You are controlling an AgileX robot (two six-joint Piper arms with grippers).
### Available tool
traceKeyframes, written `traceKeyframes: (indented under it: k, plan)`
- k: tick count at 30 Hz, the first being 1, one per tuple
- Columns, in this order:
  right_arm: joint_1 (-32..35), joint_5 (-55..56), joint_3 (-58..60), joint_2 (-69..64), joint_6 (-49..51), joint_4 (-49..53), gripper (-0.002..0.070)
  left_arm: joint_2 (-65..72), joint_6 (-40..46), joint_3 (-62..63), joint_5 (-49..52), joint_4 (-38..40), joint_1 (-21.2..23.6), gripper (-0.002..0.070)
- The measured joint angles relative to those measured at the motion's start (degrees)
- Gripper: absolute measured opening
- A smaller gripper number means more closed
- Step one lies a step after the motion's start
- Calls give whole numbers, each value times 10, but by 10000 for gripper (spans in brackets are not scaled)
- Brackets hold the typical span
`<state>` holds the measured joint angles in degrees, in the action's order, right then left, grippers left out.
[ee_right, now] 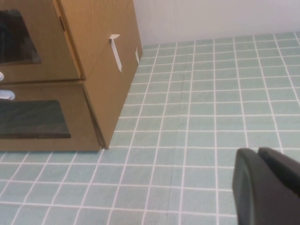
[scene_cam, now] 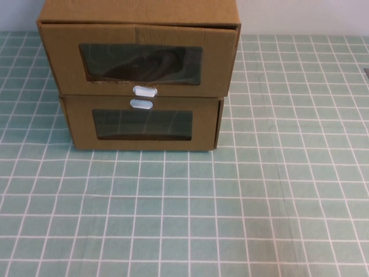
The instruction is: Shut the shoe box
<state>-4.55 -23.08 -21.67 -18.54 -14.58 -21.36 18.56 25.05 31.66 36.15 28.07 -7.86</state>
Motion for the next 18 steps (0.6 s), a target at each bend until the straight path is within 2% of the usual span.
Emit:
traceKeyframes:
  k: [15,18]
  plan:
    - [0,-2,0,0,0,0,-14,-7,-1,-17,-9,-1,0,-5]
    - [0,-2,0,0,0,0,-14,-32,-2,-52,-54,-38,0,-5]
